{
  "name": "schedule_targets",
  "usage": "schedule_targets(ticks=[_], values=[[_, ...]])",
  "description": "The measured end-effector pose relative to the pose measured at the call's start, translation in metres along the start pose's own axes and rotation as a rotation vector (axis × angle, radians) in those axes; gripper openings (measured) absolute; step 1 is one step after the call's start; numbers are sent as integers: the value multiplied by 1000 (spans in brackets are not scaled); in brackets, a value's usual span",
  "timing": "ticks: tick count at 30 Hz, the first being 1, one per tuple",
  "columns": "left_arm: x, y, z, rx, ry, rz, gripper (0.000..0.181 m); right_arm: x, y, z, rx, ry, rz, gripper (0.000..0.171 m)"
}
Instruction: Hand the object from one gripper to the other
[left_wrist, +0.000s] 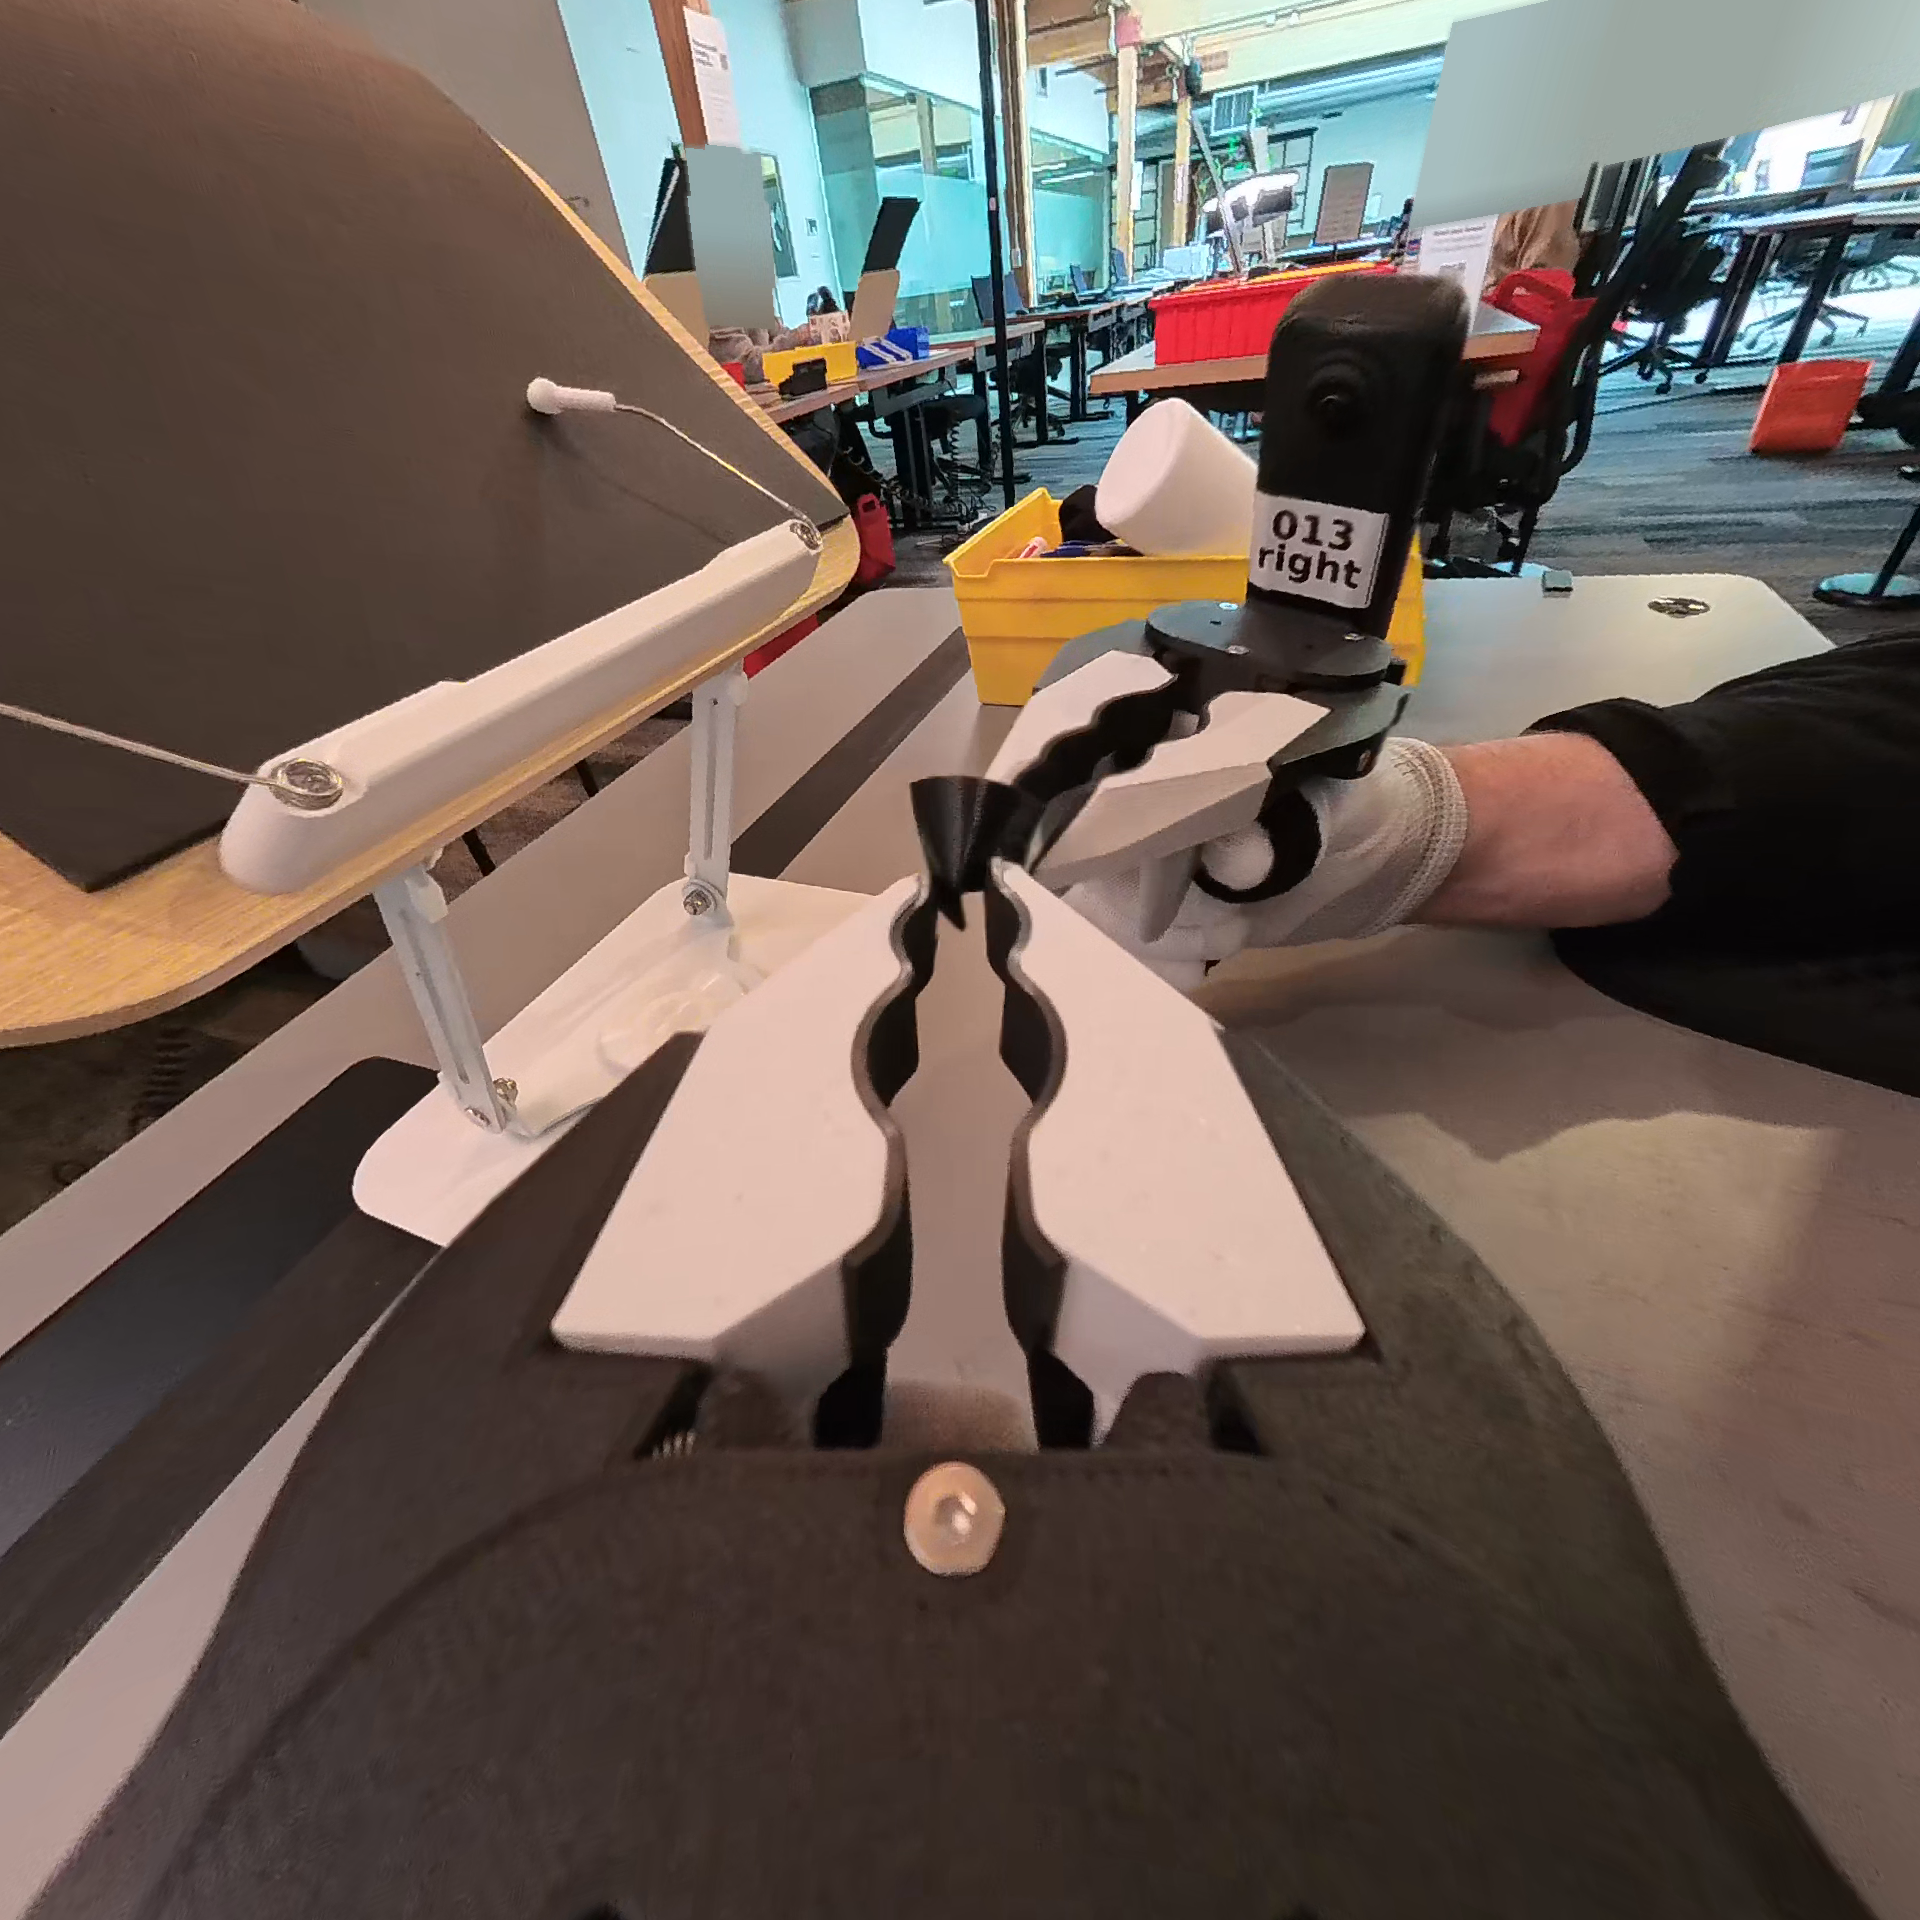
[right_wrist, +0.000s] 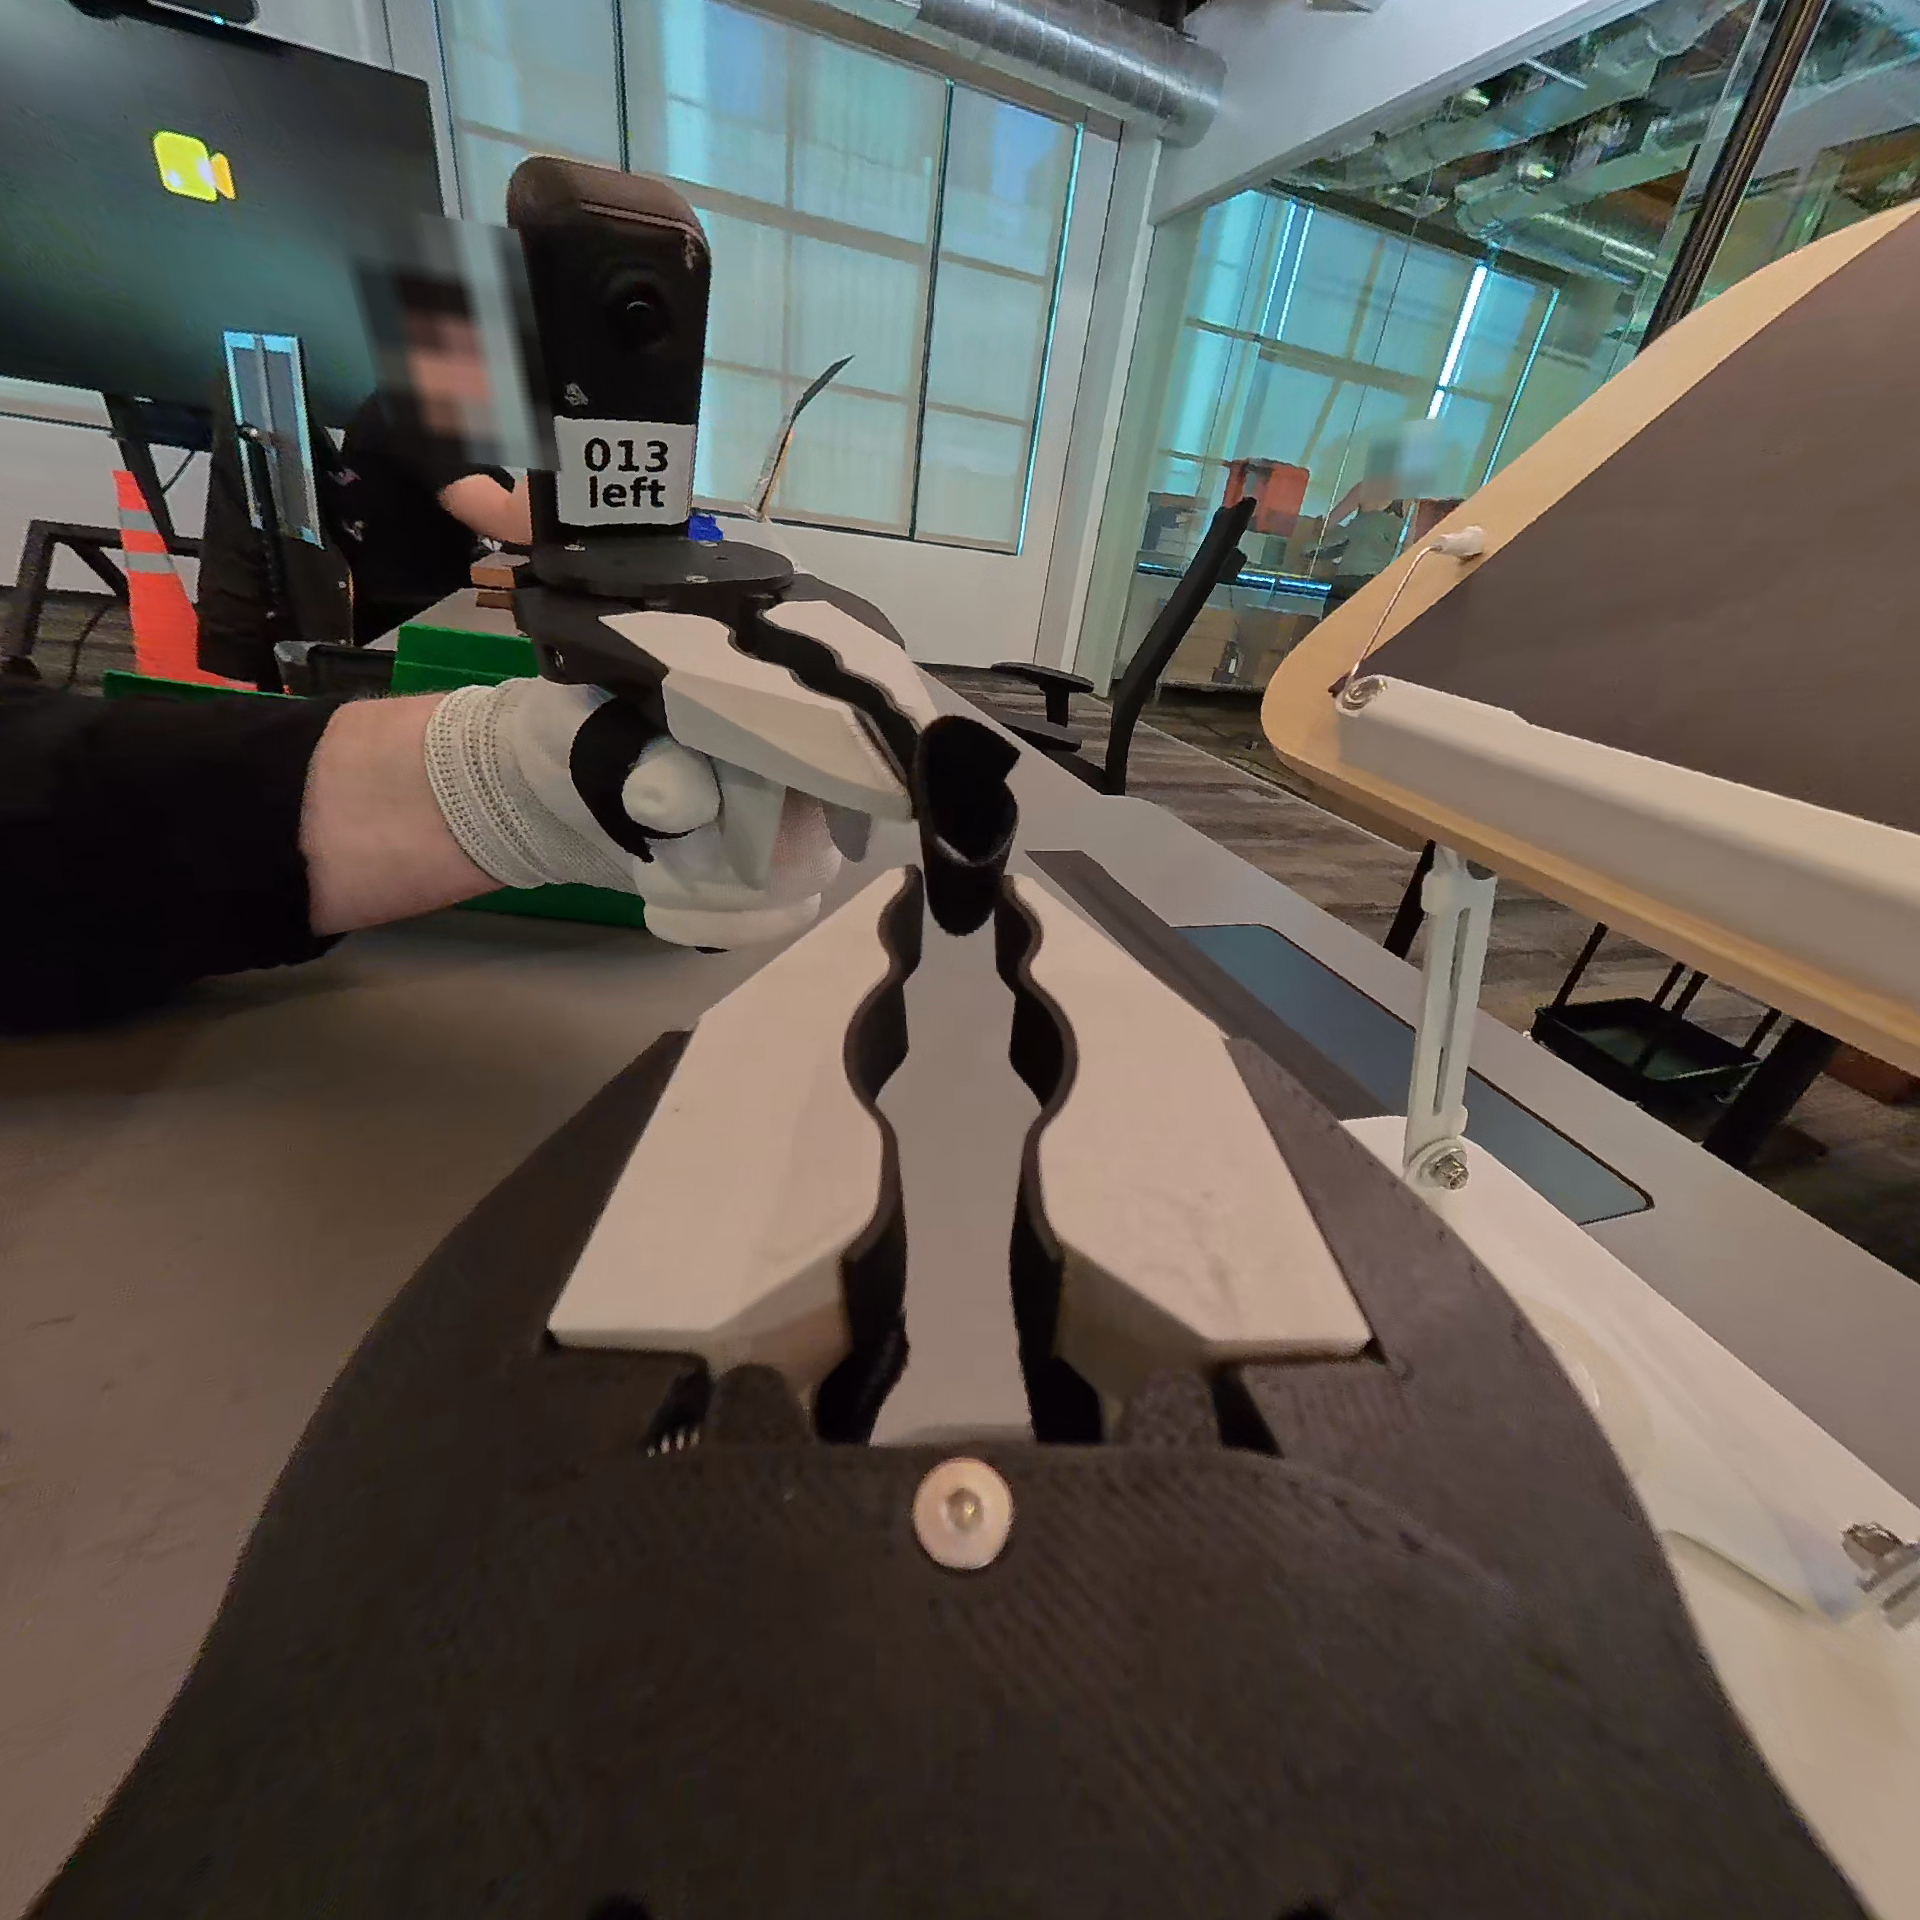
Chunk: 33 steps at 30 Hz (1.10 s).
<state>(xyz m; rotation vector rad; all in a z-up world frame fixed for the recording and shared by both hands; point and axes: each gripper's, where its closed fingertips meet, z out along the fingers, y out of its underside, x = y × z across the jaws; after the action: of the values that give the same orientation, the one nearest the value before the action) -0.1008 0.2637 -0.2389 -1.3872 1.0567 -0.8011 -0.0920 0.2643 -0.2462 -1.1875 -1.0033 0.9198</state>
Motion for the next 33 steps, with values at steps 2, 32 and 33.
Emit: schedule_targets(ticks=[2, 32, 33], values=[[1, 1, 0, -7, 2, 10, 4, -1, 2, 1, -4, -7, 8, 20], [-14, 26, 3, -204, -55, -112, 22, -9, 33, 16, -297, 150, -608, 3], [-18, 30, 2, -215, -66, -146, 22, -9, 33, 17, -312, 160, -646, 2]])
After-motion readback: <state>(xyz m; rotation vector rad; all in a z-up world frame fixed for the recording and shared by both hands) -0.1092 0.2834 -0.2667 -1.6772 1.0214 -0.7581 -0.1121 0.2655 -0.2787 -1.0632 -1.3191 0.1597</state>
